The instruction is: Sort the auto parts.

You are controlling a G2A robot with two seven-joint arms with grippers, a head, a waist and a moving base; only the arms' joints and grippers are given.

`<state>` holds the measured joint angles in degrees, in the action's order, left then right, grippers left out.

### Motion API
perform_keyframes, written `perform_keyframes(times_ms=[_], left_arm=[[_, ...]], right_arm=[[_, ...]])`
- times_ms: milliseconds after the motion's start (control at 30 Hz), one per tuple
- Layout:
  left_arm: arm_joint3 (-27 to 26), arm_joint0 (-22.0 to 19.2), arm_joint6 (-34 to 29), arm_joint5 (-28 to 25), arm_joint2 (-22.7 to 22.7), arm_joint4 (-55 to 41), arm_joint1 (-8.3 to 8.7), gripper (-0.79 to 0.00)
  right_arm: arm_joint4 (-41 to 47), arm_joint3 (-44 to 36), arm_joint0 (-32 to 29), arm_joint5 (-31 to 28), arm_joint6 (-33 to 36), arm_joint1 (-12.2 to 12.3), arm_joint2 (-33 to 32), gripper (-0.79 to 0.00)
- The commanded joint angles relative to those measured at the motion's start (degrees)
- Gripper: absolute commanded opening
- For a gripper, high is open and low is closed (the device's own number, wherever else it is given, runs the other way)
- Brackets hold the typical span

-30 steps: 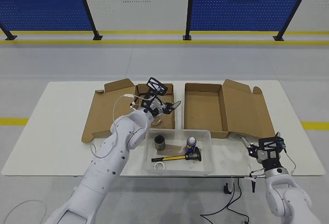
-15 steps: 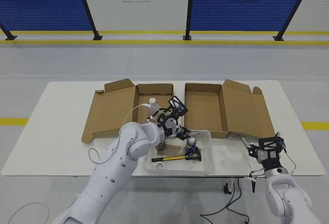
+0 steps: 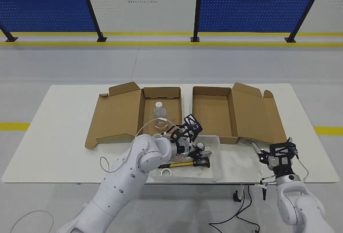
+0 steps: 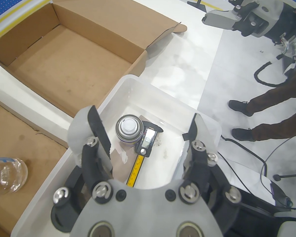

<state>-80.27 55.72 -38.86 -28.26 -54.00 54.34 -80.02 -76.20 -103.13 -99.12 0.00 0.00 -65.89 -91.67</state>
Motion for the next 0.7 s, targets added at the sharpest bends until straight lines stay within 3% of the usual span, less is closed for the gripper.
perform_keyframes(times_ms=[0,167,667], left_arm=[[0.66,-0.46,-0.45,0.07,0.22,0.09,0.00,-0.157],[2.82,-1.13,0.00,0.76,1.04,0.25,-0.12,-0.105],[9.67,-4.45,0.03,0.30,4.30,-1.90,-1.02,-0.089]], right_arm=[[0.00,0.00,0.00,0.00,0.00,0.00,0.00,0.000],[0.00,0.00,0.00,0.00,0.00,0.00,0.00,0.000],[0.00,0.00,0.00,0.00,0.00,0.00,0.00,0.000]])
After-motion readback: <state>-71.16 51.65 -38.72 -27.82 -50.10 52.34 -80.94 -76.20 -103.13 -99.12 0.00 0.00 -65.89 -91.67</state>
